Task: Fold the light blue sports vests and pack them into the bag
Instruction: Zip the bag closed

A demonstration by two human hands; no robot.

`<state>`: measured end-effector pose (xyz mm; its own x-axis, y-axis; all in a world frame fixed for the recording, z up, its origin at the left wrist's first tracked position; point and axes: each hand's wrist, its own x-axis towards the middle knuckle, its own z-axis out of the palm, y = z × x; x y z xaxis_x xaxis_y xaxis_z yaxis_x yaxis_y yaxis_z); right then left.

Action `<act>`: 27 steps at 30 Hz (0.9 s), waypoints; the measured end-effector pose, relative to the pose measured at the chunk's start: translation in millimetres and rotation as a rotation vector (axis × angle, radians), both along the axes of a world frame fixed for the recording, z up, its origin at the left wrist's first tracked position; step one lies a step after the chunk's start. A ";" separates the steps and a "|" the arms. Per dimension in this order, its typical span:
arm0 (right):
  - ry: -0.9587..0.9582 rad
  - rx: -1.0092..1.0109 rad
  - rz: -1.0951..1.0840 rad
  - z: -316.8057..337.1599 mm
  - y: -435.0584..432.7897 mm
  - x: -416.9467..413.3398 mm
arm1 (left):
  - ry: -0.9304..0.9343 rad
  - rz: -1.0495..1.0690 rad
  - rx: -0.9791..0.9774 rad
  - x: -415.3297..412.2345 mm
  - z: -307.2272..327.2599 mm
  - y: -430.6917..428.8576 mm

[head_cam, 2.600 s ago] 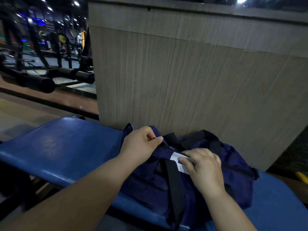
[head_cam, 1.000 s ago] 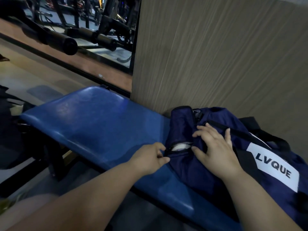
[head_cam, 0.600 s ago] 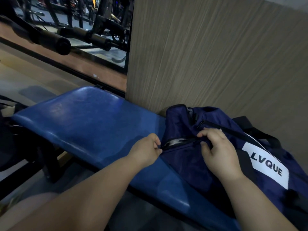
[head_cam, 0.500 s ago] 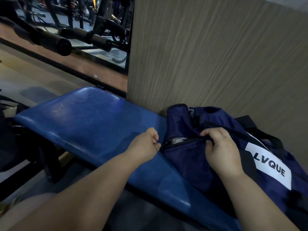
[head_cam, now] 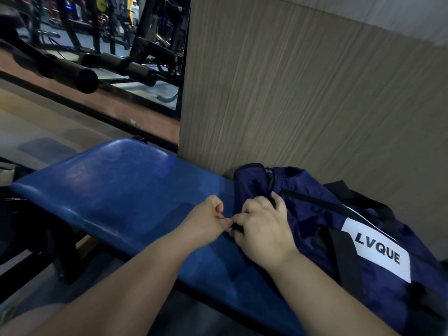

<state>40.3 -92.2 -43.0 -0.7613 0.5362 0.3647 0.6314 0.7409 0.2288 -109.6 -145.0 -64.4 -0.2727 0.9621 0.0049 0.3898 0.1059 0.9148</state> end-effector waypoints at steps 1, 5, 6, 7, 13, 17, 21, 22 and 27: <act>0.018 0.006 -0.012 -0.3 1.3 -2.7 | -0.003 -0.009 0.012 -0.6 -0.1 -1.2; 0.111 -0.030 -0.011 -5.6 5.5 -0.9 | -0.085 -0.014 0.043 -11.7 -0.9 -3.5; 0.145 -0.046 -0.028 -7.2 6.4 1.2 | -0.112 -0.014 0.045 -16.1 -2.6 -3.6; 0.187 -0.067 -0.046 -8.2 7.5 3.0 | -0.114 -0.033 0.036 -18.9 -4.8 -3.4; 0.411 -0.294 -0.078 -2.1 9.3 7.4 | 0.111 -0.102 0.062 9.2 -24.5 1.1; 0.426 -0.254 -0.021 -5.9 4.4 11.1 | 0.048 0.026 0.189 28.3 -26.8 4.2; 0.404 -0.148 0.050 -9.2 -0.2 13.3 | 0.057 0.111 0.197 36.2 -33.8 7.7; 0.393 -0.135 0.058 -9.4 -1.0 14.2 | 0.068 0.110 0.194 36.8 -34.5 8.5; 0.377 -0.085 0.048 -7.0 -2.8 17.8 | 0.179 0.082 0.165 28.7 -40.9 11.0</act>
